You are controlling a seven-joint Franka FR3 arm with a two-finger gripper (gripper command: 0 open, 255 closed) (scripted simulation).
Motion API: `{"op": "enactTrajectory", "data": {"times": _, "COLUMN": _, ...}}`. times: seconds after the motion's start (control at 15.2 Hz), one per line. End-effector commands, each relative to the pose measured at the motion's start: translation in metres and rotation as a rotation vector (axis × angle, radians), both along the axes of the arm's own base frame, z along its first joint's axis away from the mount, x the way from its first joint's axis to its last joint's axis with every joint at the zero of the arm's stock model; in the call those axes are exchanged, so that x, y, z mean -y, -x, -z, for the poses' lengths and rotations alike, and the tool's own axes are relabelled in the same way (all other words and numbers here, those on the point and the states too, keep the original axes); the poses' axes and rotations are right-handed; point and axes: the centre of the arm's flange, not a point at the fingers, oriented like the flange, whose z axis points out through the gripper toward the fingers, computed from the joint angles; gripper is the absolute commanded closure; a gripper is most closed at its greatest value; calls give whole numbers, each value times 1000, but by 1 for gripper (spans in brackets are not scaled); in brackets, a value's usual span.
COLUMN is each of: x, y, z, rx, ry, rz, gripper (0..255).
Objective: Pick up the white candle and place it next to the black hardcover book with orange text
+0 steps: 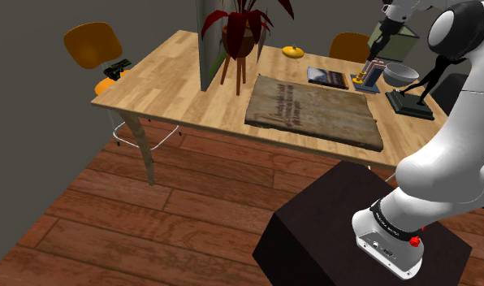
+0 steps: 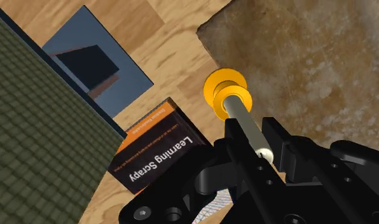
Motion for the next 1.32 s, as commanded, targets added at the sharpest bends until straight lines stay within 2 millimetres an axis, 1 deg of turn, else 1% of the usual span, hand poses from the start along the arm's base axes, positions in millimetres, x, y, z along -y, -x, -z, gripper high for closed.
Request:
{"op": "enactTrajectory", "data": {"times": 0.0, "x": 26, "y": 9, "z": 7, "rx": 0, "ry": 0, "rz": -1, "gripper": 255}}
{"op": "enactTrajectory", "data": {"times": 0.13, "x": 50, "y": 17, "z": 12, "rx": 0, "ry": 0, "rz": -1, "gripper": 255}}
{"op": "enactTrajectory", "data": {"times": 1.06, "x": 50, "y": 17, "z": 86, "rx": 0, "ry": 0, "rz": -1, "gripper": 255}}
{"op": "enactTrajectory", "data": {"times": 1.25, "x": 50, "y": 17, "z": 88, "rx": 0, "ry": 0, "rz": -1, "gripper": 255}}
